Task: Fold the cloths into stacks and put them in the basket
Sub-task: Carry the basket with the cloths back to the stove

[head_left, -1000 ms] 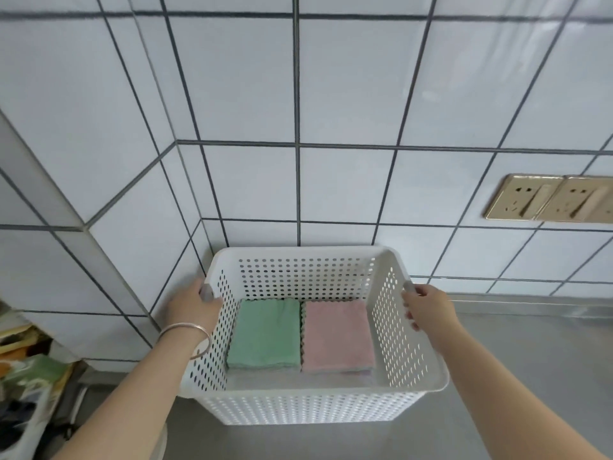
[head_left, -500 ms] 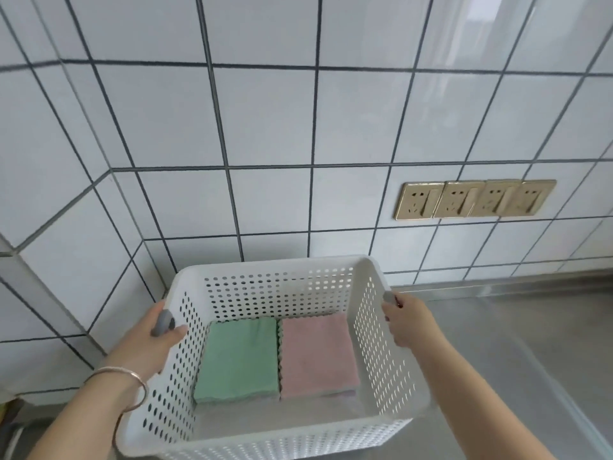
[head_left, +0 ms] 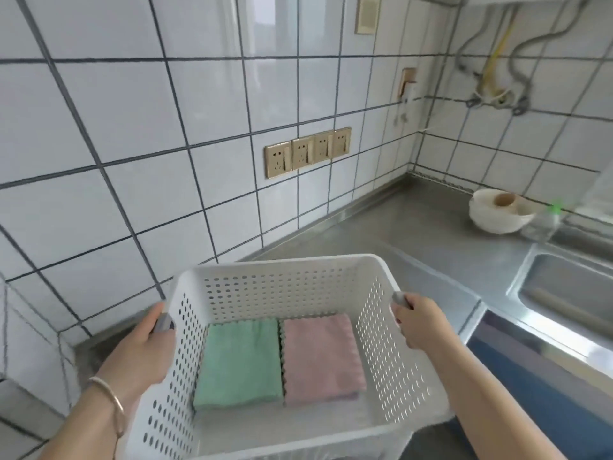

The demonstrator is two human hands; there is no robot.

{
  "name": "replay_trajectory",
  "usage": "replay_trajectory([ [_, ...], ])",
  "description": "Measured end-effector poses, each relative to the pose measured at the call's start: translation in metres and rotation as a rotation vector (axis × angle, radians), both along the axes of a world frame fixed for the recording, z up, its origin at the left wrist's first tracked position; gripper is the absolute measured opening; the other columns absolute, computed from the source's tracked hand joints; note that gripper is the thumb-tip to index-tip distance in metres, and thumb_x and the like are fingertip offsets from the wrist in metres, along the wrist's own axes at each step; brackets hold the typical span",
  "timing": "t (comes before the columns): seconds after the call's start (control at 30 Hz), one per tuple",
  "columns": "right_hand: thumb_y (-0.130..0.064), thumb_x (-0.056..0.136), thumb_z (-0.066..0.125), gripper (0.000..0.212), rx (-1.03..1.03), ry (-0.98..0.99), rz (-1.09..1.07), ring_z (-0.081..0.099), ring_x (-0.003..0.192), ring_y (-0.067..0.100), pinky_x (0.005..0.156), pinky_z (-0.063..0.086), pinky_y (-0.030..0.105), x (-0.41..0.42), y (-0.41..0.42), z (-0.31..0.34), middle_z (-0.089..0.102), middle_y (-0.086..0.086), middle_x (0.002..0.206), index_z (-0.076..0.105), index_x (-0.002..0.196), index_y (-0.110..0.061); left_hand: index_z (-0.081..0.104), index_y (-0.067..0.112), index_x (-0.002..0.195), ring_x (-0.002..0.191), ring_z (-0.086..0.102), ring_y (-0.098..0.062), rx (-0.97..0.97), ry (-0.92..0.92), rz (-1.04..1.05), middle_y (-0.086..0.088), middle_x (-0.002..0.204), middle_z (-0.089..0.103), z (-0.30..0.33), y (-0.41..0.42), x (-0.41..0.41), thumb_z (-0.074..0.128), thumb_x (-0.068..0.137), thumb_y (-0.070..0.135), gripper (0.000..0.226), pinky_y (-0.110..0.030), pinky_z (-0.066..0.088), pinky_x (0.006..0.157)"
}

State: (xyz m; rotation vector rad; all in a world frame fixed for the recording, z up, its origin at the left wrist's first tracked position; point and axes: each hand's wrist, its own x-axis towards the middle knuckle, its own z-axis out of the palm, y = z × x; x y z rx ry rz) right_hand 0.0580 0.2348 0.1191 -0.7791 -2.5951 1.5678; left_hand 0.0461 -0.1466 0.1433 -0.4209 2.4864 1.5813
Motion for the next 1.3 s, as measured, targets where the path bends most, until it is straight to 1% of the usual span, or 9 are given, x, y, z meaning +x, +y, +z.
replay_trajectory([
  [0.1,-0.013,0.094,0.044,0.029,-0.008,-0.029,-0.151,0.031,0.046,0.015,0.044,0.026,0.023,0.082,0.010,0.004,0.040,0.001,0.056,0.040,0.065,-0.013,0.025,0.042,0.140,0.076,0.054,-0.022,-0.015,0.035,-0.163,-0.020,0.131,0.053,0.007,0.027,0.018,0.037,0.098,0.013,0.053,-0.042,0.048,0.077],
  [0.2,-0.012,0.093,0.044,0.025,-0.013,-0.048,-0.302,0.033,0.046,0.015,0.043,0.028,0.024,0.158,0.019,0.007,0.040,0.002,0.055,0.048,0.069,-0.010,0.024,0.033,0.142,0.061,0.036,-0.008,-0.073,0.087,-0.324,-0.031,0.137,0.043,0.015,0.061,0.041,0.035,0.096,0.001,0.057,-0.023,0.033,0.052],
  [0.27,-0.011,0.094,0.043,0.022,-0.020,-0.062,-0.392,0.032,0.046,0.015,0.044,0.028,0.025,0.206,0.023,0.008,0.040,0.002,0.055,0.052,0.075,-0.008,0.030,0.035,0.138,0.053,0.033,-0.012,-0.062,0.073,-0.415,-0.033,0.108,0.059,0.012,0.082,0.057,0.035,0.097,0.001,0.054,-0.017,0.033,0.037],
  [0.33,-0.011,0.094,0.043,0.022,-0.007,-0.066,-0.484,0.033,0.047,0.015,0.044,0.029,0.026,0.255,0.026,0.009,0.041,0.001,0.055,0.054,0.075,-0.010,0.034,0.030,0.139,0.045,0.030,-0.013,-0.018,0.066,-0.499,-0.013,0.060,0.048,0.003,0.101,0.073,0.037,0.096,0.002,0.051,-0.015,0.026,0.028],
  [0.4,-0.011,0.093,0.043,0.022,-0.002,-0.064,-0.573,0.034,0.048,0.015,0.044,0.030,0.025,0.302,0.026,0.010,0.042,0.002,0.056,0.057,0.077,-0.011,0.035,0.029,0.139,0.040,0.026,-0.011,-0.008,0.048,-0.596,-0.003,0.051,0.032,-0.007,0.118,0.088,0.038,0.096,0.001,0.052,-0.013,0.022,0.029],
  [0.6,-0.012,0.092,0.043,0.019,-0.021,-0.078,-0.818,0.038,0.052,0.015,0.053,0.033,0.028,0.439,0.022,-0.004,0.044,0.001,0.059,0.059,0.083,-0.007,0.033,0.032,0.139,0.042,0.023,-0.011,-0.001,0.010,-0.836,0.005,0.040,0.027,-0.021,0.169,0.158,0.040,0.096,0.004,0.052,-0.019,0.023,0.034],
  [0.87,-0.018,0.091,0.044,0.021,-0.085,-0.086,-1.085,0.061,0.073,0.031,0.060,0.042,0.030,0.622,-0.015,-0.009,0.065,0.013,0.083,0.063,0.097,-0.011,0.040,0.043,0.130,0.063,0.045,-0.023,-0.027,-0.022,-1.118,-0.014,0.073,0.051,-0.027,0.231,0.281,0.042,0.096,0.011,0.047,-0.040,0.043,0.059],
  [1.0,-0.018,0.092,0.045,0.020,-0.102,-0.085,-1.190,0.056,0.064,0.019,0.055,0.040,0.026,0.714,-0.044,-0.004,0.062,0.004,0.073,0.063,0.085,-0.017,0.042,0.047,0.115,0.060,0.046,-0.023,-0.012,-0.045,-1.261,-0.022,0.077,0.056,-0.019,0.246,0.368,0.039,0.097,0.010,0.042,-0.033,0.041,0.056],
  [1.3,-0.019,0.093,0.043,0.021,-0.082,-0.145,-1.492,0.048,0.054,0.016,0.051,0.038,0.028,0.923,-0.115,-0.001,0.053,-0.001,0.062,0.057,0.078,-0.018,0.031,0.028,0.141,0.049,0.034,-0.014,0.043,-0.066,-1.559,-0.004,0.066,0.045,-0.006,0.293,0.566,0.041,0.095,0.005,0.052,-0.022,0.032,0.040],
])
